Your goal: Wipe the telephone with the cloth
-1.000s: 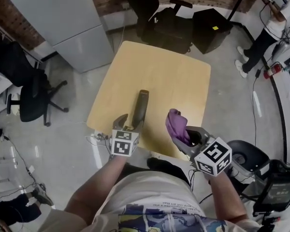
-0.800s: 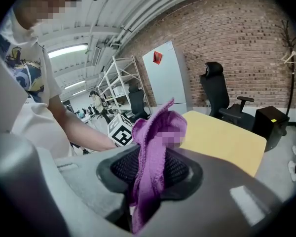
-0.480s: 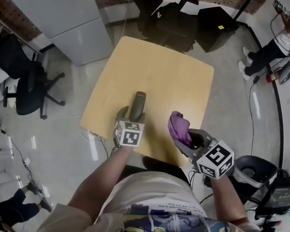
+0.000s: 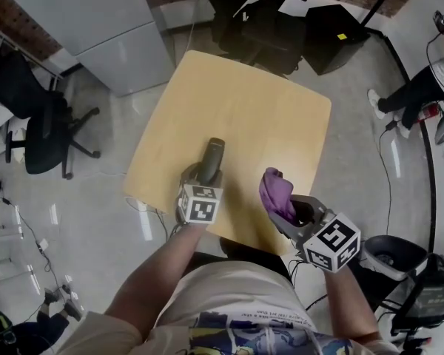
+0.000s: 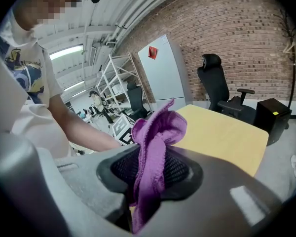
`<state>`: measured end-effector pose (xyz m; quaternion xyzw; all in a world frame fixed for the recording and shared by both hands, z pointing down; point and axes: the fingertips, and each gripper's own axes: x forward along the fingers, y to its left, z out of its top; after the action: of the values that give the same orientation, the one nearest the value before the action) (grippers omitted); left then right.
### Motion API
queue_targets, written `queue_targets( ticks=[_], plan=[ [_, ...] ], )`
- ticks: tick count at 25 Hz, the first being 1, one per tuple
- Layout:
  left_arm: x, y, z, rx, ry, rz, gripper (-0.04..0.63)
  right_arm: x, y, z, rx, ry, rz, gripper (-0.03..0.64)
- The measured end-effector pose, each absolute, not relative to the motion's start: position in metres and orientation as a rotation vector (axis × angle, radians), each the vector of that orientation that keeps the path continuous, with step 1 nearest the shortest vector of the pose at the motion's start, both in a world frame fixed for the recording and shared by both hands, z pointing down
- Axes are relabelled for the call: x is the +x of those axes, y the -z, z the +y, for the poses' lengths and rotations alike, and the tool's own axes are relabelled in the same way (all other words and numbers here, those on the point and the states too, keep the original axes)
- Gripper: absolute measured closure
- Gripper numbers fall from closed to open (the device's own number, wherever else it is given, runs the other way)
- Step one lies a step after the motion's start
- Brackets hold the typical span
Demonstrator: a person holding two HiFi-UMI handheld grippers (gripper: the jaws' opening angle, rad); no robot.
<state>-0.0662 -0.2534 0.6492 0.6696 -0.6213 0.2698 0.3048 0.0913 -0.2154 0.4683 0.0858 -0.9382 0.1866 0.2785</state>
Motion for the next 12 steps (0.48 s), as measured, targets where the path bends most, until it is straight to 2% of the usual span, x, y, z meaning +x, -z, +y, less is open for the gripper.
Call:
queue_targets(
  ticks=[12],
  plan=[
    [-0.069,-0.592,-0.236,1.937,-0.638,-1.615,0.345,0.064,-0.443,-0.212,0.252,-0.461,-2.549,0.504]
  ],
)
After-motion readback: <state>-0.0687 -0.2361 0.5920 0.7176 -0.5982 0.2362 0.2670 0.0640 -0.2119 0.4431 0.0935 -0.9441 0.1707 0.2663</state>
